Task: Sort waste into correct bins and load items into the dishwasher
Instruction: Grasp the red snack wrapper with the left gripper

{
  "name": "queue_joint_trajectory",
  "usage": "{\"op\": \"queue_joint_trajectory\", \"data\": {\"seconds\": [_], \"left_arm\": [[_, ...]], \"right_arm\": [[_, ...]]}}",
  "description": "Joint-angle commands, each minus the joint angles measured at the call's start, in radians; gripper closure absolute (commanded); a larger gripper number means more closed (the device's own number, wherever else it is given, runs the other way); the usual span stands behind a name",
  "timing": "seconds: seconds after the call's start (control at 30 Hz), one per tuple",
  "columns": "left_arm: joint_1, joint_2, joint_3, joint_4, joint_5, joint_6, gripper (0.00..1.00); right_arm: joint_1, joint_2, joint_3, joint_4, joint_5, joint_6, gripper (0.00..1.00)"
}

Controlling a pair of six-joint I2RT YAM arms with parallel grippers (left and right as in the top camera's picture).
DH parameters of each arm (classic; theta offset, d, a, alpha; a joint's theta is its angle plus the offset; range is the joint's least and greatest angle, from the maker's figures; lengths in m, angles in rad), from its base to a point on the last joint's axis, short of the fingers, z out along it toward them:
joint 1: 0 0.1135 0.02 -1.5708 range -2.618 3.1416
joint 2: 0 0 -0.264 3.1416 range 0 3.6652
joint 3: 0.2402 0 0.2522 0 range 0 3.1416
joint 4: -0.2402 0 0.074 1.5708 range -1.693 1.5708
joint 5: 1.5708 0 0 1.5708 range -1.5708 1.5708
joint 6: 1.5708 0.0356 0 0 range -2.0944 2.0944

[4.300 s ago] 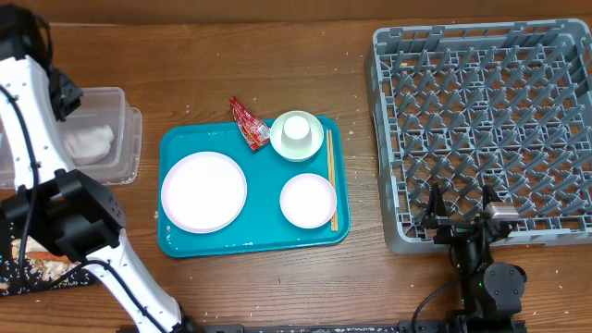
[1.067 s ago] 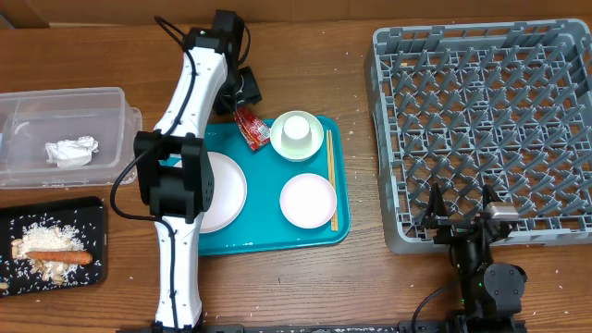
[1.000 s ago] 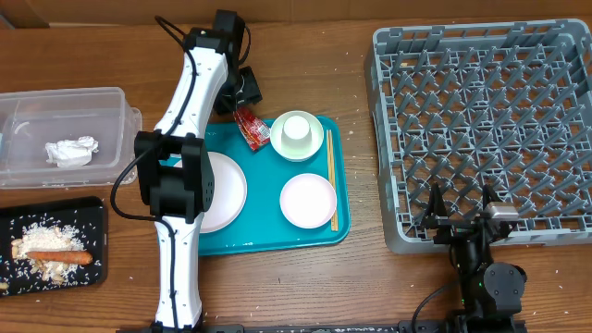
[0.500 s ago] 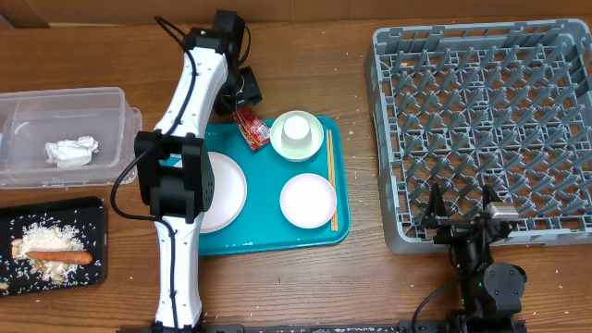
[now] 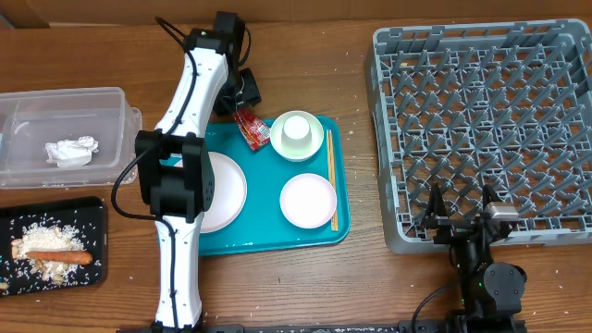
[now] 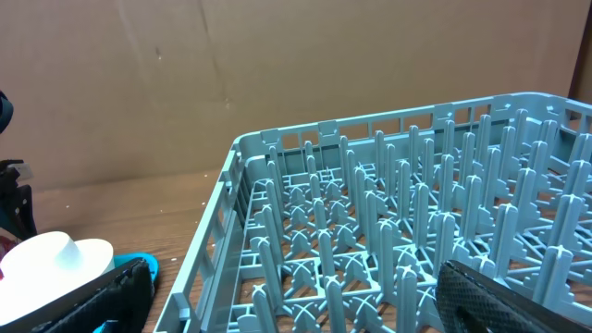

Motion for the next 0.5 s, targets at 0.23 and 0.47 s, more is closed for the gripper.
{"op": "queue_joint_trajectory", "data": {"seconds": [0.23, 0.47], "left_arm": [[-0.004, 0.024, -0.014, -0.002, -0.018, 0.005, 0.46], [-0.003, 0.024, -0.014, -0.002, -0.019, 0.005, 0.58]], "right_arm": [[-0.002, -0.010, -0.010, 0.003, 0.000, -0.003, 0.00], [-0.002, -0.010, -0.010, 0.003, 0.000, -0.003, 0.00]]}}
